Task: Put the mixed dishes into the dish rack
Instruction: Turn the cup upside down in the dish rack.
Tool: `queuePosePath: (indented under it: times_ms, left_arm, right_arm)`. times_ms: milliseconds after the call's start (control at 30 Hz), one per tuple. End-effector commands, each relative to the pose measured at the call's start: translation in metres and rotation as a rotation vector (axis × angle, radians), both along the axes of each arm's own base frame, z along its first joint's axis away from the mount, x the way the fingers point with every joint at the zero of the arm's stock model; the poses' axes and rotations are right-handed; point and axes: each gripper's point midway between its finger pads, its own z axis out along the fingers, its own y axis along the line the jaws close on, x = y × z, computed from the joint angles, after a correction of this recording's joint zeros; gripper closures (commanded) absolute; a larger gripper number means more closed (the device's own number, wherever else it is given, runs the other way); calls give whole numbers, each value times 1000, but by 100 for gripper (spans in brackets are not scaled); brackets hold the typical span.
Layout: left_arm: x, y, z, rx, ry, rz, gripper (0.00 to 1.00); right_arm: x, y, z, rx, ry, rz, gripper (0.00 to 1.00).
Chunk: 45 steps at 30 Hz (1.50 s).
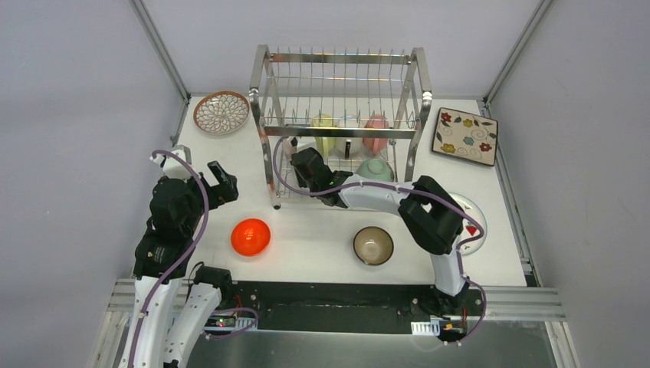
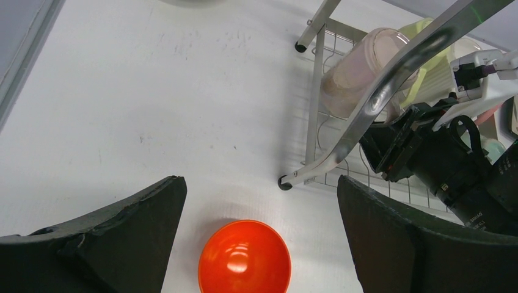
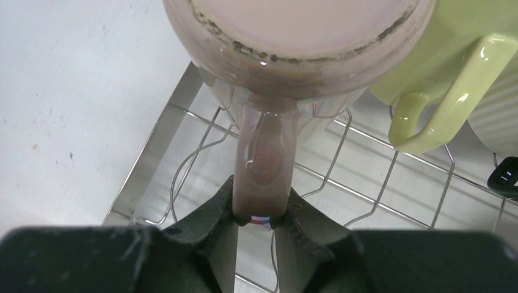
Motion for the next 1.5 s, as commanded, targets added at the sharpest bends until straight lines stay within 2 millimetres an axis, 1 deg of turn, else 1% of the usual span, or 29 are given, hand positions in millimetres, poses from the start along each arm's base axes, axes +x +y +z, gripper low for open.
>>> queuePosePath:
  times_ms: [0, 167, 267, 433, 700, 933, 1067, 1133, 1200, 1267, 1367, 1467]
  left_arm:
    - [-2, 4, 8, 27, -27, 12, 1]
    - [-2, 4, 8, 29, -25, 13, 1]
    - [-2, 5, 8, 31, -25, 17, 1]
    - [-2, 5, 8, 30, -25, 17, 1]
    - [-2, 4, 8, 32, -25, 15, 1]
    - [-3, 5, 8, 34, -27, 19, 1]
    - [-3, 6, 8, 36, -26, 23, 1]
    - [-3, 6, 9, 36, -28, 24, 1]
    - [-3, 6, 9, 36, -27, 24, 1]
    - [-3, 6, 8, 36, -24, 26, 1]
    - [-4, 6, 8, 35, -25, 26, 1]
    - [-4, 7, 8, 36, -26, 29, 1]
  right_arm:
    - [26, 18, 40, 119, -112, -70, 83]
    - [37, 24, 41, 125, -134, -101, 84]
    - [45, 24, 37, 112, -147, -134, 84]
    - [56, 20, 35, 102, -166, -182, 84]
    - [70, 17, 31, 92, -181, -223, 84]
    - [77, 19, 28, 85, -184, -235, 79]
    - [73, 18, 33, 96, -176, -218, 70]
    - [67, 21, 38, 120, -158, -192, 58]
    - [59, 23, 45, 148, -137, -159, 52]
    - [52, 23, 50, 162, -128, -137, 49]
    - [43, 21, 55, 168, -121, -111, 49]
    - [33, 18, 54, 163, -105, -82, 49]
